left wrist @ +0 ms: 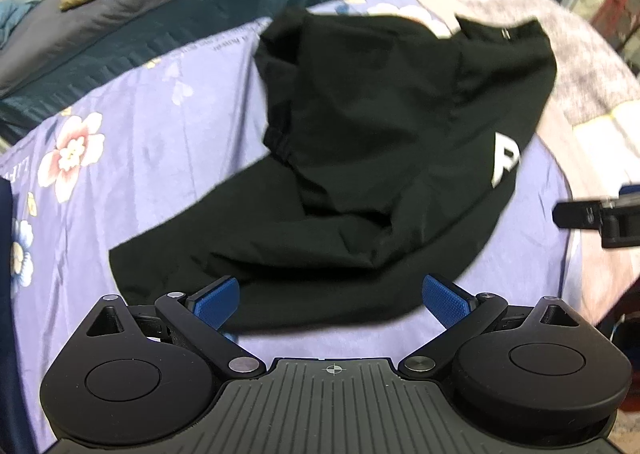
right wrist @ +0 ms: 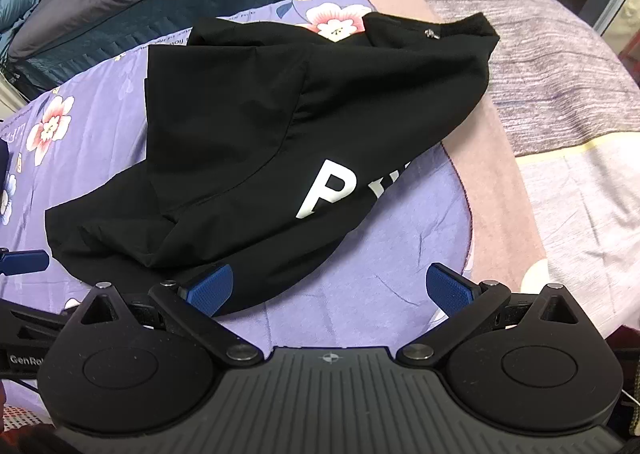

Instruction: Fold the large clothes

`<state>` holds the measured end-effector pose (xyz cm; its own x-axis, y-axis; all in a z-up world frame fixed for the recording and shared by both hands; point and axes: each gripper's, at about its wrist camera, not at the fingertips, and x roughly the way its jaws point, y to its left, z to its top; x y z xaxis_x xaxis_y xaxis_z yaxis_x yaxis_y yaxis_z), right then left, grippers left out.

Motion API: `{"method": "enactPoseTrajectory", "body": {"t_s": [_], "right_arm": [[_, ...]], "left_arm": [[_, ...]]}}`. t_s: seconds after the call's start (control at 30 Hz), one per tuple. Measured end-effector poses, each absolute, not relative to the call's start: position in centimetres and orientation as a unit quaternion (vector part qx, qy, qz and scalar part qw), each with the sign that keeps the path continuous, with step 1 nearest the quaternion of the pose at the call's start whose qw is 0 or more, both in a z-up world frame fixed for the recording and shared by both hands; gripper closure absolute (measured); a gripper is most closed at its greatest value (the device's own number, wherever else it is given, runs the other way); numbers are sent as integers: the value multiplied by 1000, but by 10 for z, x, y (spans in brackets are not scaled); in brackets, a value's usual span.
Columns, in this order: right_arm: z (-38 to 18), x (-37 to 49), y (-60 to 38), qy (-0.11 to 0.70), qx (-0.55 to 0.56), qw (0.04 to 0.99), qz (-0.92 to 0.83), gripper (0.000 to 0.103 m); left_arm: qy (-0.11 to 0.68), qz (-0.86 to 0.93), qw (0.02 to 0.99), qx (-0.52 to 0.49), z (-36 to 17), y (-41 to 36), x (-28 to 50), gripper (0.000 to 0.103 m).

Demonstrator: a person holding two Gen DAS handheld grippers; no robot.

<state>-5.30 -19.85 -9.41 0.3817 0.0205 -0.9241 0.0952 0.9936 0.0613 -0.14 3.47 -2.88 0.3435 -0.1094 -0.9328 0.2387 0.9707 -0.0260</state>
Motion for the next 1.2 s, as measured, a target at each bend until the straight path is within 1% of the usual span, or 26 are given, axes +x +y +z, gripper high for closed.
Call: {"method": "enactPoseTrajectory", "body": {"t_s": [0.23,0.4,0.67,0.9,0.97,1.07,1.2], "right_arm": [[-99,-47,-206,556,83,827,-17,1],[-105,-38,-208,559,135,818,13,1],[-115,-19,-209,550,174,816,28,1],[-132,21,-216,523,208,827,-15,1],[-136,37,-217,510,240,826,-21,1],[-140,65,-217,497,316,808,1,1],[-149,107,-203,514,407,755,-9,1]], "left_arm": [[542,-85,836,1,-32,68,6,0],[542,-54,838,-5,-42,88,6,0],[557,-24,829,-44,-56,111,-7,0],[558,-7,828,-53,-60,117,-23,0],[565,1,823,-58,-62,121,-29,0],[571,16,818,-64,-65,129,-41,0],[573,34,815,-82,-65,143,-57,0]]}}
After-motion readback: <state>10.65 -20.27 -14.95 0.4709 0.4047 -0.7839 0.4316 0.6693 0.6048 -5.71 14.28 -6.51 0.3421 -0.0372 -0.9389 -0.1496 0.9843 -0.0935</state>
